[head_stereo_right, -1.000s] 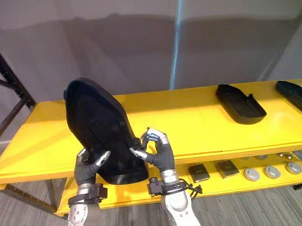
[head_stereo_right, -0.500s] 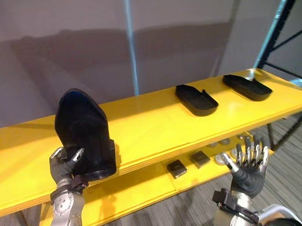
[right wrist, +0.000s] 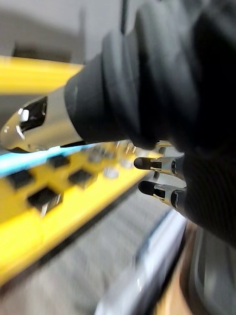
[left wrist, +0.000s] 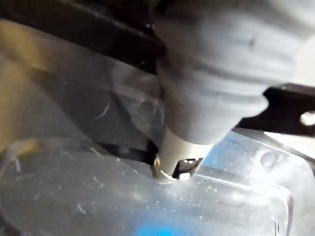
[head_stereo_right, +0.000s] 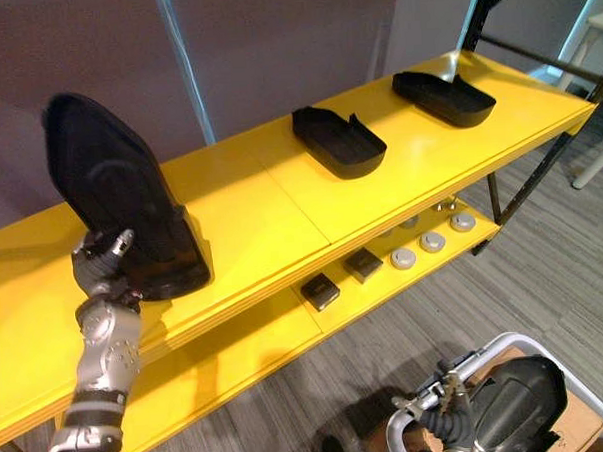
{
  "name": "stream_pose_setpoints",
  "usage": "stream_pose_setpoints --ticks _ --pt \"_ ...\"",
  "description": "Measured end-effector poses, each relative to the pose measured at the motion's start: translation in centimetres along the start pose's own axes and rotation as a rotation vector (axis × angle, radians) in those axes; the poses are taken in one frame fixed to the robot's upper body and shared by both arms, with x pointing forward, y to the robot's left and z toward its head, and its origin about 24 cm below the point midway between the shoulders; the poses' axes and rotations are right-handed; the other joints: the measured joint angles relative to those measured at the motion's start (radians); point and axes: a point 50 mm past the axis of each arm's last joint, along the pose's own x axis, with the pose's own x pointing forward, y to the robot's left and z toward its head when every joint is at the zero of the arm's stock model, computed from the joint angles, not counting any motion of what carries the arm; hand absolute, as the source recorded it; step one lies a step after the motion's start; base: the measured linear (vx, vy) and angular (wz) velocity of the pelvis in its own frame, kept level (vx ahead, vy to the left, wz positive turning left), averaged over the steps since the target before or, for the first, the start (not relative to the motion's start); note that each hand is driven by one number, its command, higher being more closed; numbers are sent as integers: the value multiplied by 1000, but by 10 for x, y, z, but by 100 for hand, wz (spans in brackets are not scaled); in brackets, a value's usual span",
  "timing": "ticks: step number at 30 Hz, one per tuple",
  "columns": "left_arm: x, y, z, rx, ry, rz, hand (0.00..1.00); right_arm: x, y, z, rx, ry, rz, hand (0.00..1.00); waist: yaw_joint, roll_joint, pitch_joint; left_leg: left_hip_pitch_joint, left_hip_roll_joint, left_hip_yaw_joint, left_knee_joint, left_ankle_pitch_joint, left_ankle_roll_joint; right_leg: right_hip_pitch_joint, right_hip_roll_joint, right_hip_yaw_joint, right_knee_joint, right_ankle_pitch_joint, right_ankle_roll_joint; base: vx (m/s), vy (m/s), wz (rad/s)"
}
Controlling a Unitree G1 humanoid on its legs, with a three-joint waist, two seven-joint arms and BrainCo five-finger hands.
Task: Walk over and take plastic housings, then place them on the shelf
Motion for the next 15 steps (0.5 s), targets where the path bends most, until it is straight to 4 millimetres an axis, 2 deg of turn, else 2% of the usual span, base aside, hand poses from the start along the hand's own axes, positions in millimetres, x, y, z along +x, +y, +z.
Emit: stream_pose_setpoints --ticks 3,5,6,11,15 --pt "22 0 14 25 9 3 100 -1 6 -7 -14 43 50 0 -2 -3 34 -18 0 -1 8 0 0 -14 -1 0 0 4 -1 0 0 0" --pt "36 1 24 101 26 -6 100 -1 14 -9 -24 48 100 0 -5 -7 61 -32 0 -1 15 1 1 -25 -1 0 0 7 -3 0 0 0" --pt "39 1 25 113 34 -8 0 -1 16 -9 -25 51 111 0 -6 -8 68 -32 0 -1 15 1 1 -25 -1 0 0 7 -3 0 0 0" --pt "46 3 26 223 87 -65 0 -1 23 -15 -25 78 144 0 -5 -12 90 -43 -1 6 15 1 1 -40 -1 9 0 7 -3 18 21 -4" --pt "51 -5 34 297 99 -130 0 0 24 -15 -23 77 147 0 -4 -12 95 -42 -1 9 15 2 1 -40 -1 10 0 7 -3 6 15 -1"
